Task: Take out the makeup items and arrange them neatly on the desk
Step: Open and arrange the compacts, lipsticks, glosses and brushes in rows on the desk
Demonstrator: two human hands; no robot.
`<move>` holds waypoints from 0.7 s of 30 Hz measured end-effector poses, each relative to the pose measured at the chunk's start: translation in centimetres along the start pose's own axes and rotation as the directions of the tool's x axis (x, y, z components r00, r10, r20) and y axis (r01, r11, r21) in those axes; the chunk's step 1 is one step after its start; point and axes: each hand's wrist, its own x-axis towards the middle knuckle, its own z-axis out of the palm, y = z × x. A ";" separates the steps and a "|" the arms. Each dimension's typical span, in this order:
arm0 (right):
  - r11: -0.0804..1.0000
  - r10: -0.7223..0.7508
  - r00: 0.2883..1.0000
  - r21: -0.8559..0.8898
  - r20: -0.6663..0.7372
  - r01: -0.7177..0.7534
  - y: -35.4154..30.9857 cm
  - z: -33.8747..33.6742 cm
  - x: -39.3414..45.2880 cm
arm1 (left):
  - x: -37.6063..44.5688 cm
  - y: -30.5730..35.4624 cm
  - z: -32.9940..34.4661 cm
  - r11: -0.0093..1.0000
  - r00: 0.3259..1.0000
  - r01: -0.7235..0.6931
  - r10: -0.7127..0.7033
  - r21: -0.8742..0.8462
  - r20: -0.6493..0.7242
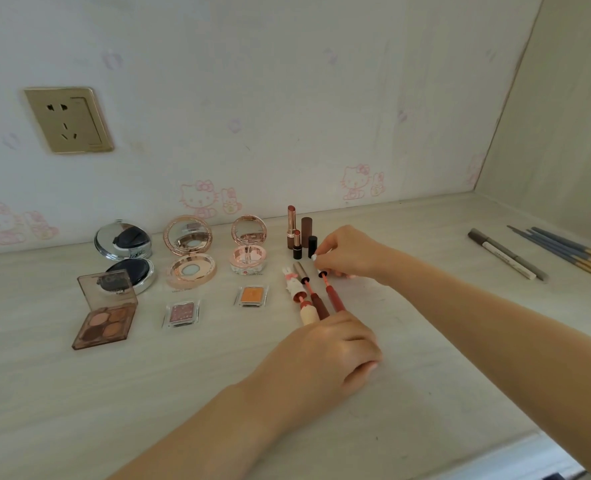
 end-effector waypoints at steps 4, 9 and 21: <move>1.000 -0.007 1.000 0.012 -0.025 0.007 0.0 0.2 -0.1 | 0.0 -0.4 0.1 0.999 0.997 0.030 -0.027 0.041 -0.079; 1.000 0.004 1.000 0.015 0.004 -0.004 -0.2 0.1 -0.2 | -0.3 -0.8 -0.1 0.976 0.984 0.171 -0.162 0.135 -0.074; 0.997 -0.028 0.998 -0.077 -0.053 0.024 -0.4 0.5 -0.2 | -0.3 -0.9 0.0 0.978 0.981 0.194 -0.192 0.080 -0.027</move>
